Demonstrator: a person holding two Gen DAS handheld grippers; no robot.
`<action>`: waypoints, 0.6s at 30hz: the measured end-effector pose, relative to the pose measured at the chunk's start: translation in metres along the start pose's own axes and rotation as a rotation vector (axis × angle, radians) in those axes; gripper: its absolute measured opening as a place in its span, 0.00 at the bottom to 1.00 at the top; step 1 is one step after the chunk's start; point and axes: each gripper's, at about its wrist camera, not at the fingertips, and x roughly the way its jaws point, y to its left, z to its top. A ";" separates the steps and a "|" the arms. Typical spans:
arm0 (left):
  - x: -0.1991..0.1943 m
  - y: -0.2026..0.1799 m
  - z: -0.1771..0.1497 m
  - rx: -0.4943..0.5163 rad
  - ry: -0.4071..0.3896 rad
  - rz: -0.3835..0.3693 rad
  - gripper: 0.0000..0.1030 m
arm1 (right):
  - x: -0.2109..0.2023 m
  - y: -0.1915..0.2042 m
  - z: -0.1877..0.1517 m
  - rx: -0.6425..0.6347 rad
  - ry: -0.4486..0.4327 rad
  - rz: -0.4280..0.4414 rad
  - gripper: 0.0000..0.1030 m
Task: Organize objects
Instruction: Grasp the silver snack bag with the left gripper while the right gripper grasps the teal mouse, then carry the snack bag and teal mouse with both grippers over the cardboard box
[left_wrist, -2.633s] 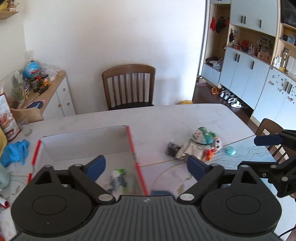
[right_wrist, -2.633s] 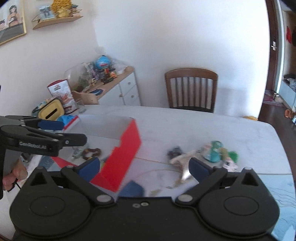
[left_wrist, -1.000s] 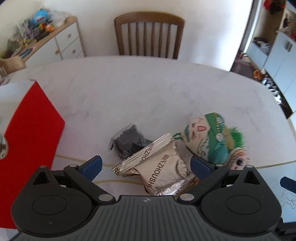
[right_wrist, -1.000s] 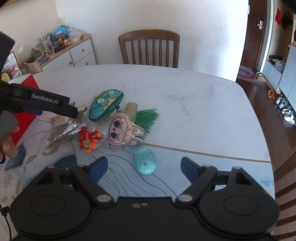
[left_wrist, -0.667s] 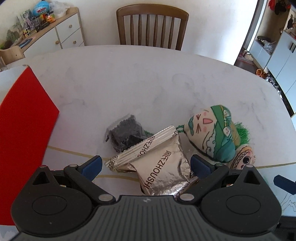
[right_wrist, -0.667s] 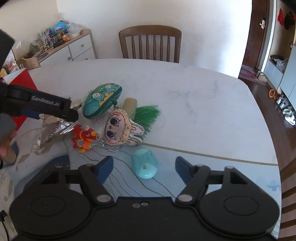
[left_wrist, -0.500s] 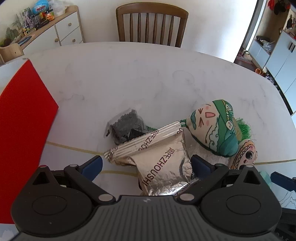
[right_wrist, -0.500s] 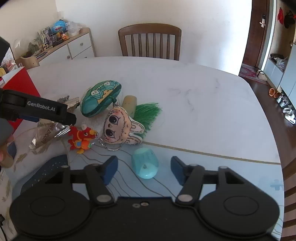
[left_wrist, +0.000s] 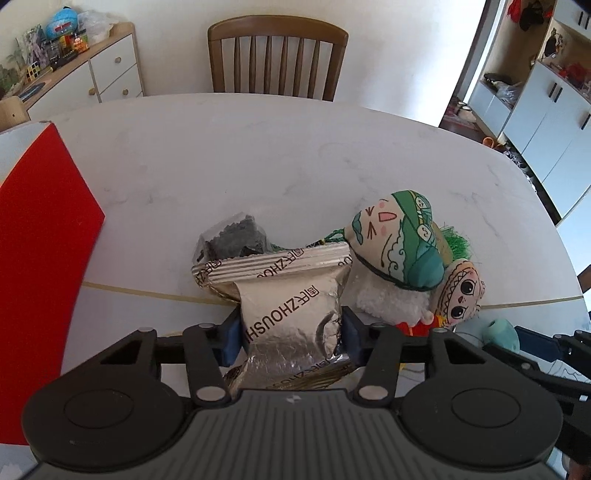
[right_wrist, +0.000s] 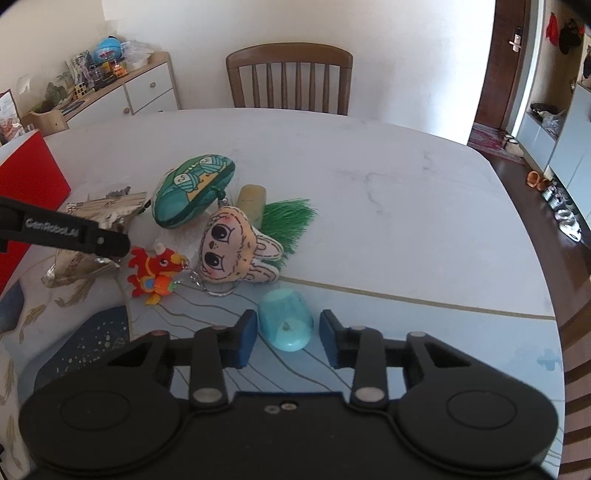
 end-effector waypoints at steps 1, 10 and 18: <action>-0.001 0.001 -0.001 -0.003 -0.001 -0.003 0.50 | -0.001 0.000 0.000 0.005 0.002 -0.001 0.30; -0.026 0.013 -0.009 -0.002 -0.011 -0.038 0.50 | -0.018 0.007 -0.001 0.036 0.000 0.012 0.29; -0.068 0.021 -0.019 0.044 -0.038 -0.075 0.50 | -0.058 0.034 0.004 0.012 -0.030 0.046 0.29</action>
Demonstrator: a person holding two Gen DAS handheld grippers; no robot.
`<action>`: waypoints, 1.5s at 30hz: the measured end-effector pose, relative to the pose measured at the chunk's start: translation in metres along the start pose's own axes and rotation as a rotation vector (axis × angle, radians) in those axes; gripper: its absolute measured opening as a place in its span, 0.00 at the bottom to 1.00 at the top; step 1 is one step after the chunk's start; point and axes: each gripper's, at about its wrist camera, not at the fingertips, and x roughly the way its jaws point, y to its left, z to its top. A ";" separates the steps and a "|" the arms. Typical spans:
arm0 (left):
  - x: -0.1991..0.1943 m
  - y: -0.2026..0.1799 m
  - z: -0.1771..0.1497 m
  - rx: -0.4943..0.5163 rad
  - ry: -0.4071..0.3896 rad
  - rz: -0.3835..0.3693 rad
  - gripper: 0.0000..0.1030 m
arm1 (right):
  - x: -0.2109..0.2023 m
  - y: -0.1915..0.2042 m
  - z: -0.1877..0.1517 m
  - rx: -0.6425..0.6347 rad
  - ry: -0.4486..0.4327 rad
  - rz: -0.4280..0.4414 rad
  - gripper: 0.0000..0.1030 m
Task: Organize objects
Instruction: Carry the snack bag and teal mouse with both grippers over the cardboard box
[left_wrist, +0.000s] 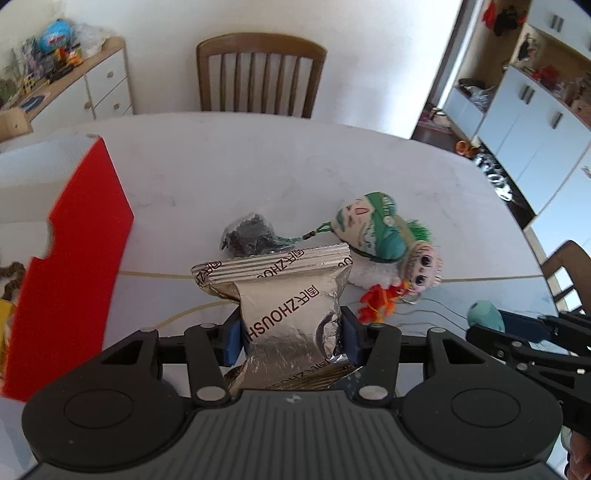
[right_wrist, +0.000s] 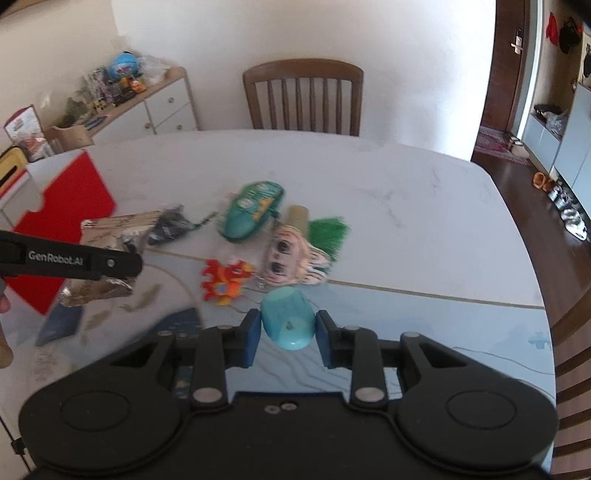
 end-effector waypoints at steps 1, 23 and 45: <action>-0.006 0.000 -0.001 0.009 -0.005 -0.005 0.50 | -0.004 0.003 0.000 0.000 -0.004 0.003 0.29; -0.121 0.085 -0.018 0.076 -0.098 -0.090 0.50 | -0.082 0.133 0.025 -0.070 -0.112 0.045 0.29; -0.156 0.250 -0.003 0.066 -0.121 -0.041 0.50 | -0.051 0.276 0.058 -0.129 -0.134 0.066 0.29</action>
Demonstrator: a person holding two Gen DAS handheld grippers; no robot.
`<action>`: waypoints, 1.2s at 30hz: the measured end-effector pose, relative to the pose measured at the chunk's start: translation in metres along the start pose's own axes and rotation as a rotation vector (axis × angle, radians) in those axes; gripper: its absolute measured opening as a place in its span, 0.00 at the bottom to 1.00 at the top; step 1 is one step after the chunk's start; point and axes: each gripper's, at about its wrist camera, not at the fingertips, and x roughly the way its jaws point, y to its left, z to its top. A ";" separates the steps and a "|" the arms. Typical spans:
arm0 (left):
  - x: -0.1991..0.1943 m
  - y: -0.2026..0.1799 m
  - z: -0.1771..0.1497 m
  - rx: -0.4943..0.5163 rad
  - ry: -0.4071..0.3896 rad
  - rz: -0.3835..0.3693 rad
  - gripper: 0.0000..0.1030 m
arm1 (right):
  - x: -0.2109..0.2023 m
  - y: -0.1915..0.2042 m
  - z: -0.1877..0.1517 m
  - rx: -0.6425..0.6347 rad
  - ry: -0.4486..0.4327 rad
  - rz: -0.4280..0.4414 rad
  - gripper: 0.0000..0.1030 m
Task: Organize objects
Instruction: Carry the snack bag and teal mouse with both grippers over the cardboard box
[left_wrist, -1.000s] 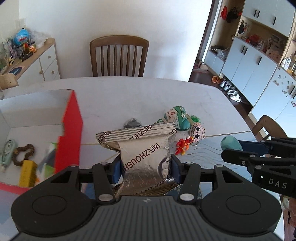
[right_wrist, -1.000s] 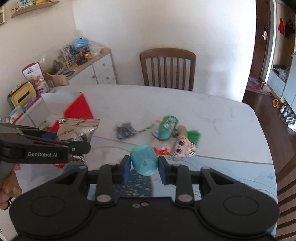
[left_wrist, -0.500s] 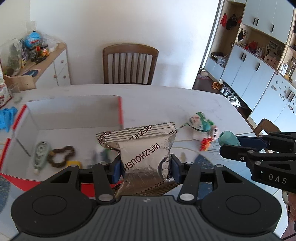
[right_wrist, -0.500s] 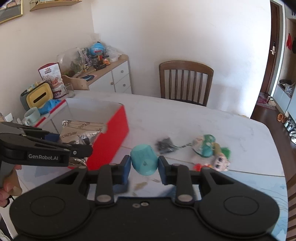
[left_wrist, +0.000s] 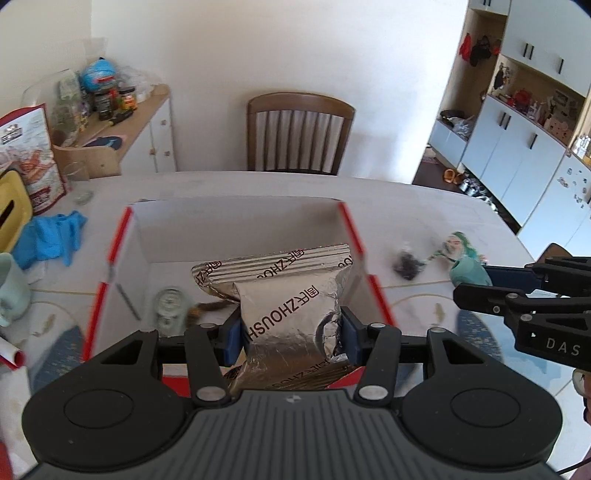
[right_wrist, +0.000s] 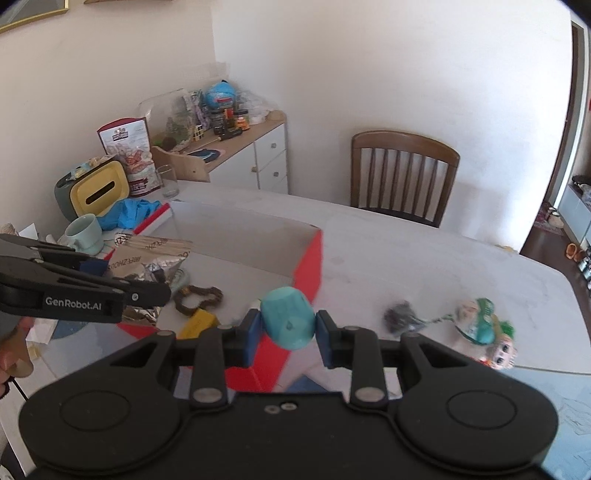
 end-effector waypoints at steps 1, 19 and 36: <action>0.001 0.006 0.001 0.000 0.002 0.006 0.50 | 0.004 0.004 0.002 -0.005 0.001 0.001 0.29; 0.071 0.074 0.023 0.067 0.089 0.084 0.50 | 0.095 0.050 0.027 -0.081 0.092 0.014 0.29; 0.148 0.076 0.030 0.102 0.272 0.060 0.50 | 0.160 0.076 0.015 -0.173 0.251 0.016 0.29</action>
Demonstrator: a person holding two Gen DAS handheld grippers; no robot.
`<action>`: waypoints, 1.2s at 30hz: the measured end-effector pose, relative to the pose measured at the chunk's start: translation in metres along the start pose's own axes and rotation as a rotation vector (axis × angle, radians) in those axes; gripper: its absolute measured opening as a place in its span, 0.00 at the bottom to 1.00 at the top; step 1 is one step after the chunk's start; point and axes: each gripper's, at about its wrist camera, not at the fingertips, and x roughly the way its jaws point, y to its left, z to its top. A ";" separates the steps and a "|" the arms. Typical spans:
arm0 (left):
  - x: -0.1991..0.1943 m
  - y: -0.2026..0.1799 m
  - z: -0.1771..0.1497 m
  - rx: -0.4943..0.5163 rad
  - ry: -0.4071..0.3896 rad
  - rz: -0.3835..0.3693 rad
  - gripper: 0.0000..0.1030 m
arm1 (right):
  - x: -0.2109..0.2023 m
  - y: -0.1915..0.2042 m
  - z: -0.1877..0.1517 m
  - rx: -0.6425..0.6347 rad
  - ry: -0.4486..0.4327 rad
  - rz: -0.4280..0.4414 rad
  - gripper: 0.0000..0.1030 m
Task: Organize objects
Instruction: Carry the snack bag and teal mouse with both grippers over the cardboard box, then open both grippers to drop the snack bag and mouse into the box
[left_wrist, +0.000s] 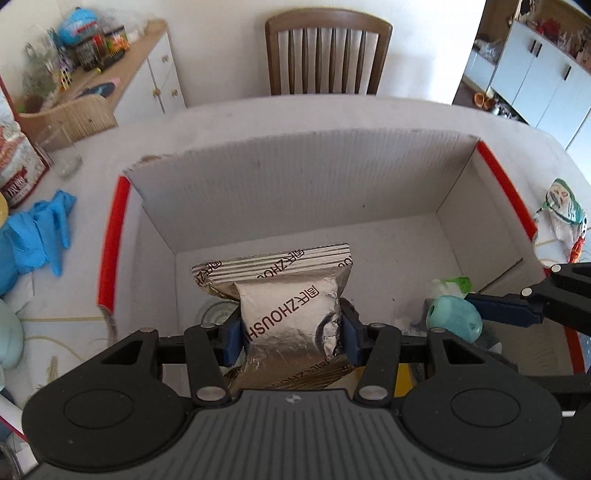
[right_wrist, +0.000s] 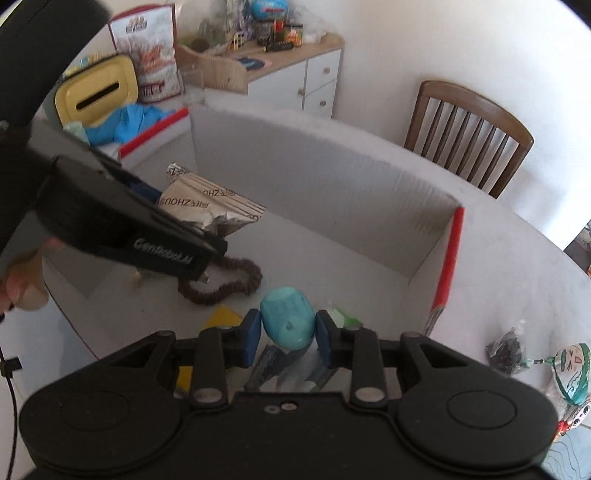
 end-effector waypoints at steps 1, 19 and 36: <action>0.002 0.000 0.000 0.001 0.009 -0.006 0.50 | 0.002 0.001 -0.001 -0.002 0.008 0.000 0.29; 0.027 -0.005 0.002 0.038 0.139 -0.024 0.50 | 0.013 0.006 -0.003 -0.039 0.072 -0.009 0.30; 0.002 -0.002 0.001 -0.014 0.062 -0.013 0.69 | -0.016 0.001 -0.004 0.000 0.021 0.005 0.44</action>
